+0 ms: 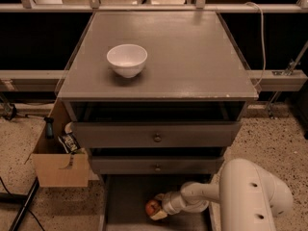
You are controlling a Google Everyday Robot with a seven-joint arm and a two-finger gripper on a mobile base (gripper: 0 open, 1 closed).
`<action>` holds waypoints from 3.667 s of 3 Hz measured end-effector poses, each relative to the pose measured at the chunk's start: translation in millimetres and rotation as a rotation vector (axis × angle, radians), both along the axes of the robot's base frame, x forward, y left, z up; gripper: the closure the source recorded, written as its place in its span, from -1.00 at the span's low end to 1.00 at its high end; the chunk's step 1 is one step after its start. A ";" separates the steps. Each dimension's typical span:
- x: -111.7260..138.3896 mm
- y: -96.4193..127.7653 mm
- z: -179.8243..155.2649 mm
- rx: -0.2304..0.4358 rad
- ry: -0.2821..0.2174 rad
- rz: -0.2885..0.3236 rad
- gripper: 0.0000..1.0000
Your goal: Pick apple from bottom drawer and place on counter
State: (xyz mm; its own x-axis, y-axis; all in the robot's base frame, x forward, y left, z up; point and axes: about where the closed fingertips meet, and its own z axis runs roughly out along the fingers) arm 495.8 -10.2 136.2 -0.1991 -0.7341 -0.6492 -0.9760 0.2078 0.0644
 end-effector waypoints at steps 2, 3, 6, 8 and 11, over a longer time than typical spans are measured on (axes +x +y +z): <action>-10.0 -4.3 4.0 0.022 -0.015 0.013 1.00; -28.8 -11.1 17.7 0.067 -0.044 0.037 1.00; -94.5 -90.5 136.3 0.157 -0.179 0.041 1.00; -129.3 -150.5 247.5 0.117 -0.277 -0.025 1.00; -130.6 -164.6 293.9 0.091 -0.328 -0.052 1.00</action>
Offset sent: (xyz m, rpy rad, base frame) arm -0.0232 -0.0153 0.0116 0.0523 -0.0440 0.0283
